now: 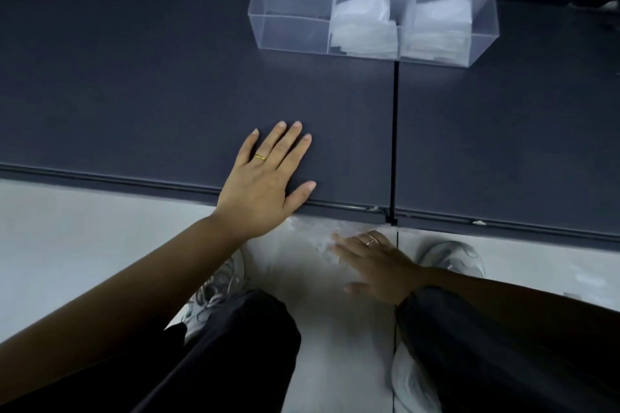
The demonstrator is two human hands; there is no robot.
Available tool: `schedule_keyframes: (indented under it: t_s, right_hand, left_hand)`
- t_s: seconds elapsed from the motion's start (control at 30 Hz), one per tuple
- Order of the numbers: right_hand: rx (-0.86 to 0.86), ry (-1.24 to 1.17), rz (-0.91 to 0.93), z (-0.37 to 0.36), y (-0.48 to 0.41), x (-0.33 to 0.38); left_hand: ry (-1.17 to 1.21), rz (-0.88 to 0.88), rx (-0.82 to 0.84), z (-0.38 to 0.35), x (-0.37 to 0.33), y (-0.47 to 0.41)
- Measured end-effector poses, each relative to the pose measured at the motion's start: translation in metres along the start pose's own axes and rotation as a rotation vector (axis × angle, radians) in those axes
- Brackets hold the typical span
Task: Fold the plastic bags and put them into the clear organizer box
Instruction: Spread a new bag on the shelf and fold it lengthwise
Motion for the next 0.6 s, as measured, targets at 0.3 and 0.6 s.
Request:
schedule_keyframes:
  t_s: [0.3, 0.6]
  right_hand:
    - [-0.042, -0.660, 0.227, 0.074, 0.054, 0.043]
    - [-0.727, -1.287, 0.189, 0.211, 0.086, -0.033]
  left_hand:
    - [0.433, -0.021, 0.112, 0.016, 0.003, 0.005]
    - [1.497, -0.106, 0.403, 0.066, -0.005, 0.010]
Point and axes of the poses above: each hand's wrist, its own y-axis away from the middle knuckle, its own z-axis out of the back of the hand, x = y × z, the point moved 5 cm from there along -y, towards the middle knuckle, and after that the axes turned 14 degrees about x, right-handed, at the moved point
